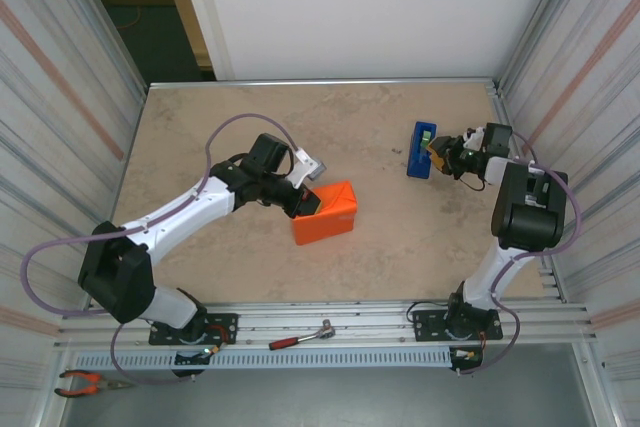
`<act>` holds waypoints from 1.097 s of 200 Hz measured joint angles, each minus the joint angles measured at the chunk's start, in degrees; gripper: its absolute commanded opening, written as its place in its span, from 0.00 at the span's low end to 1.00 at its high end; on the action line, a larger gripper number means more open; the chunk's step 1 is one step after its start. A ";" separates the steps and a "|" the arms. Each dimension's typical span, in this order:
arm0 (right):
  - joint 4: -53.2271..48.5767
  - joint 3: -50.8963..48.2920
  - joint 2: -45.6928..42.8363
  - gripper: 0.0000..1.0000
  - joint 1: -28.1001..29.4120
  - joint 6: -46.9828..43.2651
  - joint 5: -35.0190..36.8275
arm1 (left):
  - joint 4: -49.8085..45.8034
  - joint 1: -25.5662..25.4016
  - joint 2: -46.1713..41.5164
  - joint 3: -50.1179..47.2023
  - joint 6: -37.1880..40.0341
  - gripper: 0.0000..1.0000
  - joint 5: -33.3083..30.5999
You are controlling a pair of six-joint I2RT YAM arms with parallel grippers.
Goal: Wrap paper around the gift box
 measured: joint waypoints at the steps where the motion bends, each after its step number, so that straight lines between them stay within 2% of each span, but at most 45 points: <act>1: -0.02 0.00 0.02 0.35 0.02 0.04 0.02 | 0.02 0.00 0.00 0.00 0.02 0.00 0.00; 27: 0.57 0.00 0.35 0.31 0.70 0.00 -0.39 | 0.07 0.00 0.04 0.00 0.02 0.00 0.13; 96: 1.79 -0.24 0.39 0.29 0.92 0.00 -0.63 | 0.09 0.00 0.07 0.00 0.00 0.00 0.37; 163: 5.16 -2.34 0.39 0.20 0.66 0.00 -1.29 | 0.24 0.00 0.15 0.00 0.02 0.00 0.46; 190: 5.51 -2.54 0.44 0.14 0.63 0.00 -1.25 | 0.26 0.00 0.15 0.00 0.02 0.00 0.46; 219: 5.68 -2.60 0.79 0.02 0.39 -0.04 -1.70 | 0.26 0.00 0.15 0.00 0.02 0.00 0.46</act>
